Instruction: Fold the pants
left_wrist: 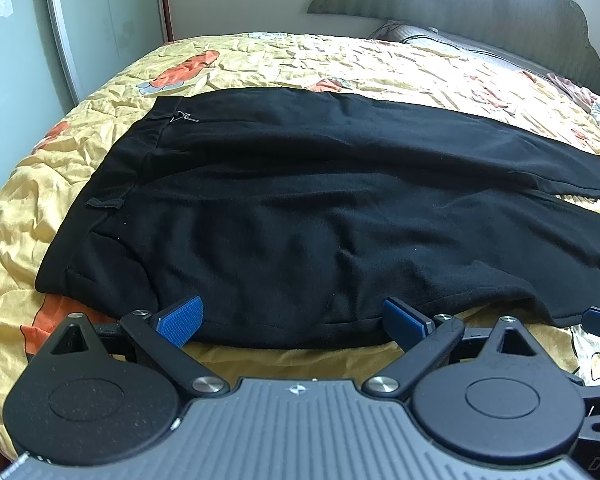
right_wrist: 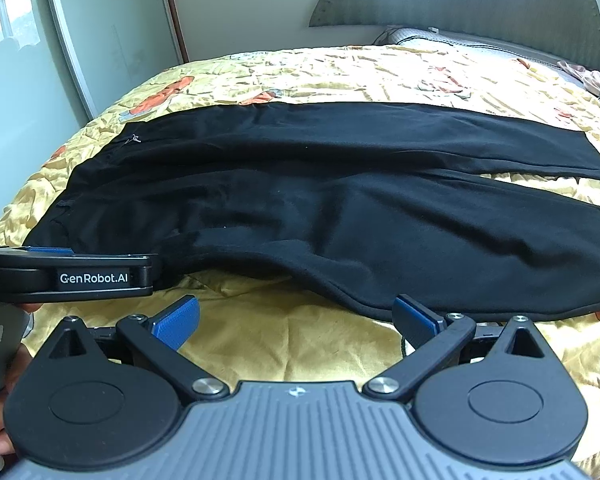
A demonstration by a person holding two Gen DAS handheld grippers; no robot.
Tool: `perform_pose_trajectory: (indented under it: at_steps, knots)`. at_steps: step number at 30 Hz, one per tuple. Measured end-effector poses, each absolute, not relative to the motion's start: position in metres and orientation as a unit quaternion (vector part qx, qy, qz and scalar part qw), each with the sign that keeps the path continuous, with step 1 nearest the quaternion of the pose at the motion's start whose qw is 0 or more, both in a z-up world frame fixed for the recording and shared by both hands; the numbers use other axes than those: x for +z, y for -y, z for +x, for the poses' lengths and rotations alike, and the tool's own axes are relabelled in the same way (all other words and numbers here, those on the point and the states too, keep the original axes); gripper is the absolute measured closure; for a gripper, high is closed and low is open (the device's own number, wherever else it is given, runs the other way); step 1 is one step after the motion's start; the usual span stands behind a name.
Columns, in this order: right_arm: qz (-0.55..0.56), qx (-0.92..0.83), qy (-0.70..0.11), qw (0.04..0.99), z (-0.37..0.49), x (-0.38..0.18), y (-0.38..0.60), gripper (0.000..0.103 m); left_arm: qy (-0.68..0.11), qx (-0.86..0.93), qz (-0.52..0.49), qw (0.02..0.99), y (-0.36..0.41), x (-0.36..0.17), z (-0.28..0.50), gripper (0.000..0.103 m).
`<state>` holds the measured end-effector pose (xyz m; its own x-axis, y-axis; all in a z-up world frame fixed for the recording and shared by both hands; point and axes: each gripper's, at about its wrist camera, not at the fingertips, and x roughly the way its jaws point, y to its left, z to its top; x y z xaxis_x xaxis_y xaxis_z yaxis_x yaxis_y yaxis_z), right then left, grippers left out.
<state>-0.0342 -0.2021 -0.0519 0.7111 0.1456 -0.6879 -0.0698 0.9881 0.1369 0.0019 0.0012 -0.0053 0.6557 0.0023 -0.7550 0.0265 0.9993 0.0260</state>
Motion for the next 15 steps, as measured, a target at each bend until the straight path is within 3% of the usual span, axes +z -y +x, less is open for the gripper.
perform_pose_trajectory:
  at_steps: [15]
  knots:
    - [0.051, 0.061, -0.378, 0.922, -0.0349, -0.0529, 0.2005, 0.000, -0.413, -0.009, 0.017, 0.911, -0.0005, -0.0067, 0.0020, 0.005]
